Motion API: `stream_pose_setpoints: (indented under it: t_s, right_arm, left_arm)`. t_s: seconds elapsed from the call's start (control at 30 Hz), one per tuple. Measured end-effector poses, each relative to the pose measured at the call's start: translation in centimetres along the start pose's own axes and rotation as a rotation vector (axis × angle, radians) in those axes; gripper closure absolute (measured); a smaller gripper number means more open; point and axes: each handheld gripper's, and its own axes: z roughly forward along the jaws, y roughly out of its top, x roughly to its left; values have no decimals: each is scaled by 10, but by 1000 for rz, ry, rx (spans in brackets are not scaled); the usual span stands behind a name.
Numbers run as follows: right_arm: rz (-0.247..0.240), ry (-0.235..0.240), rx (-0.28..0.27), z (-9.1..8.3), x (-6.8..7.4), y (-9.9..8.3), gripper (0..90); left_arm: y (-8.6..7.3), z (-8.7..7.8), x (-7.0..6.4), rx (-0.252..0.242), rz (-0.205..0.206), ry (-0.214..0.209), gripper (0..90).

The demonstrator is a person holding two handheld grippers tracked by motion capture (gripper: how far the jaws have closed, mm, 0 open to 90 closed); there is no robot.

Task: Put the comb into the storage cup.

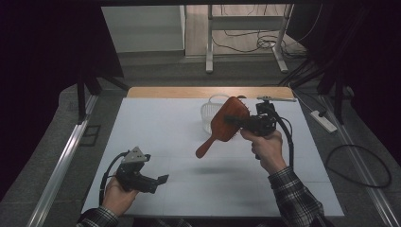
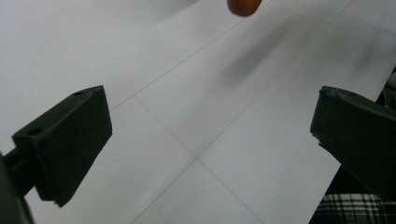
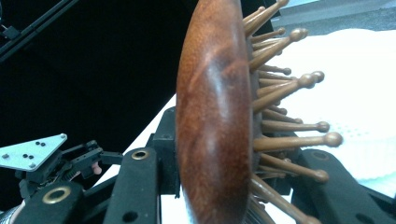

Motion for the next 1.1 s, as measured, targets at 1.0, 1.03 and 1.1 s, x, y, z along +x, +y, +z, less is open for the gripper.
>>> stream_pose_setpoints:
  t_s: [1.0, 1.03, 1.1]
  right_arm:
    - [25, -52, -59, -1, -16, 30, 575]
    - [28, -54, -60, -1, -16, 31, 575]
    - [32, -57, -68, 0, -18, 35, 575]
  left_arm:
    - [-37, -36, 20, 32, -70, 121, 0]
    - [-37, -37, 20, 30, -71, 125, 0]
    - [-38, -38, 20, 20, -74, 120, 0]
